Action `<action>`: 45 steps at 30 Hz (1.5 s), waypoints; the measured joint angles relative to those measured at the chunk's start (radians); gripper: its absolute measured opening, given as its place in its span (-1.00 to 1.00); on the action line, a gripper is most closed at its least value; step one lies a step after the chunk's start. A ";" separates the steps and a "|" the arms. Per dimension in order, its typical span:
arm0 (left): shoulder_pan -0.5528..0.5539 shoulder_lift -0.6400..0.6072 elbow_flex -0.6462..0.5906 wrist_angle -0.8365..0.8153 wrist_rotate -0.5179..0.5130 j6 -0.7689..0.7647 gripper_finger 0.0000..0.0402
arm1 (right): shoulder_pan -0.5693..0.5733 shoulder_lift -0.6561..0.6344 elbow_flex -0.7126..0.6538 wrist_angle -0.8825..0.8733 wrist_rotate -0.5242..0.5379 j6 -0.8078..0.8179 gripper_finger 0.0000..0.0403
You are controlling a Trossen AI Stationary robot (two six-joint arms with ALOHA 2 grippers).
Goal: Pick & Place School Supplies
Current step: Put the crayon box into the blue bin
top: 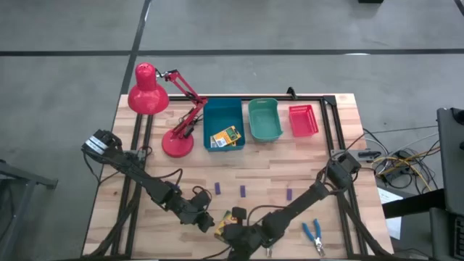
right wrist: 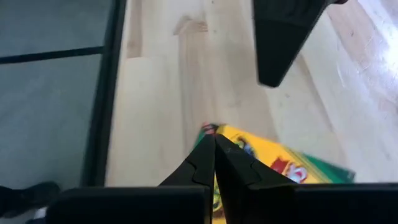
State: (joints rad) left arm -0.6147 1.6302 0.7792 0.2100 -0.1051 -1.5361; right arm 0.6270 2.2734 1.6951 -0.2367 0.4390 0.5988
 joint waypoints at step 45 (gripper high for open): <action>0.003 0.000 0.001 0.061 0.059 0.099 -0.85 | 0.021 -0.004 0.001 -0.012 -0.002 0.090 -0.96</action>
State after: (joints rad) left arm -0.6113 1.6302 0.7803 0.2711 -0.0463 -1.4370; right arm 0.6479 2.2696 1.6958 -0.2490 0.4374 0.6890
